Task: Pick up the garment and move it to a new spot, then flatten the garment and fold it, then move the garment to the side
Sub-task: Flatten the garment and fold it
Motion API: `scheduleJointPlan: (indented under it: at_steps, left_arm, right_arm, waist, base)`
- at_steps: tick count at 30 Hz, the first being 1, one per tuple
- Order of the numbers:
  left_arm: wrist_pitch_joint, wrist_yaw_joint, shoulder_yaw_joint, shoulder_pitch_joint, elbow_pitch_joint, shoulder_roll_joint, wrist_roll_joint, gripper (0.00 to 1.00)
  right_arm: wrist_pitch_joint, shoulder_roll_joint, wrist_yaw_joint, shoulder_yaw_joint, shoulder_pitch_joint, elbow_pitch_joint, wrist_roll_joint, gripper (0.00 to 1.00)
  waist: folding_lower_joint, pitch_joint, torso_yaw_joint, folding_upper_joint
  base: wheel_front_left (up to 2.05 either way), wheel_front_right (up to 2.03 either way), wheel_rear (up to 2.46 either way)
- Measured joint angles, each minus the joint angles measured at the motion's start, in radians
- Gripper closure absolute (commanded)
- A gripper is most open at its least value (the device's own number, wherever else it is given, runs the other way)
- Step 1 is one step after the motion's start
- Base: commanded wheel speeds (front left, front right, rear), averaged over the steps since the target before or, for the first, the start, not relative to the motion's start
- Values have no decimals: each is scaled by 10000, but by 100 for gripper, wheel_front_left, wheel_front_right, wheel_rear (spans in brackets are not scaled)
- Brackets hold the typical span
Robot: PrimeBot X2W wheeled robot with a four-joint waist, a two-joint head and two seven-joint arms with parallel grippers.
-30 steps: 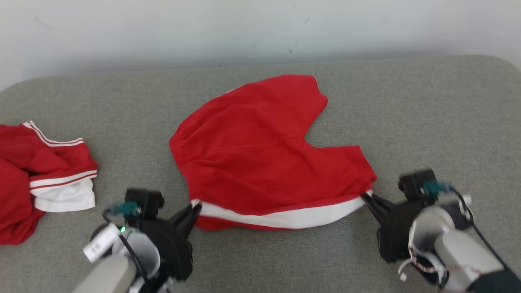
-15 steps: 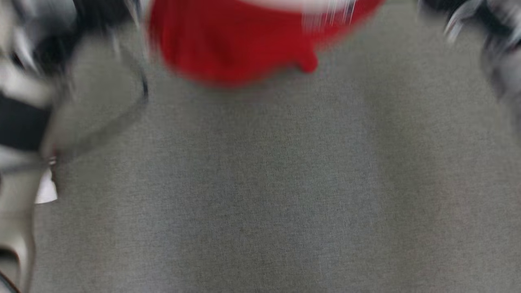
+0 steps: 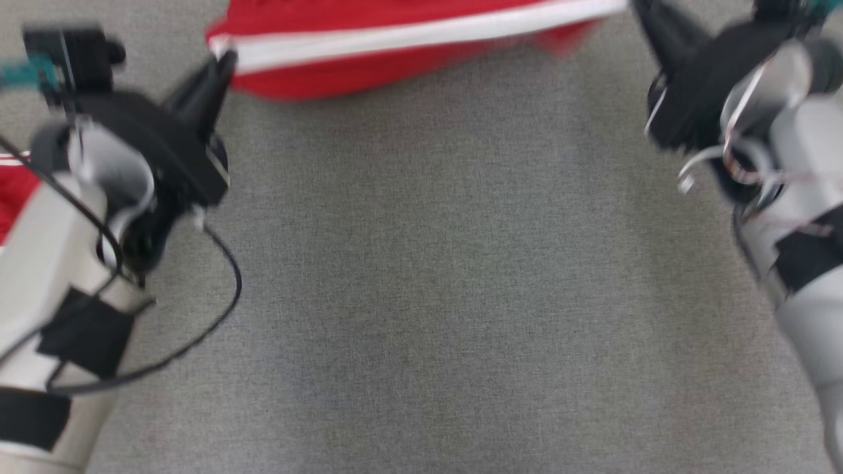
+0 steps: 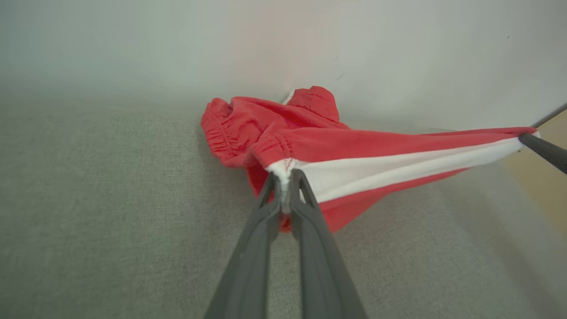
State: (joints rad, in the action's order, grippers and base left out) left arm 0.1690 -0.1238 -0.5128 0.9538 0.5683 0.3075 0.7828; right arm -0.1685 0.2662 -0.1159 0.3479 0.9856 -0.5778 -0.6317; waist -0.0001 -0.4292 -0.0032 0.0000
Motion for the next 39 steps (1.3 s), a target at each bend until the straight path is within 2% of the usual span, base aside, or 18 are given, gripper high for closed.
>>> scheduleJointPlan:
  at_steps: [7,16,24,29,34,39]
  left_arm:
    - [-903,-90,-568,-1798,585,-36,-134,100]
    - [-1927,-48,-1035,-3521,531,17,-627,100]
    - [-2600,393,-1337,-5322,493,-209,-719,100]
    - [-2786,736,-1584,-6386,320,-150,-892,100]
    - [-2943,1070,-1630,-6893,-29,-92,-892,100]
    - [-2941,1275,-1672,-7193,-263,-12,-936,100]
  right_arm:
    - [1221,17,-92,169,-2767,-31,-215,100]
    - [2192,278,-134,562,-4727,518,-186,100]
    - [2437,535,-163,911,-6962,637,-182,100]
    - [2405,663,-159,1103,-8266,1024,-190,100]
    - [2291,761,-27,1185,-9004,1494,-192,100]
    - [2157,826,278,1191,-9206,1883,-190,100]
  waist:
    - [0,594,-42,1]
    - [-2,1607,-111,-1]
    - [-2,2739,-161,-1]
    - [-3,3557,-133,-2]
    - [-3,4042,-62,-2]
    - [-2,4184,43,-2]
  base:
    - [0,0,0]
    - [0,0,0]
    - [0,0,0]
    - [0,0,0]
    - [0,0,0]
    - [0,0,0]
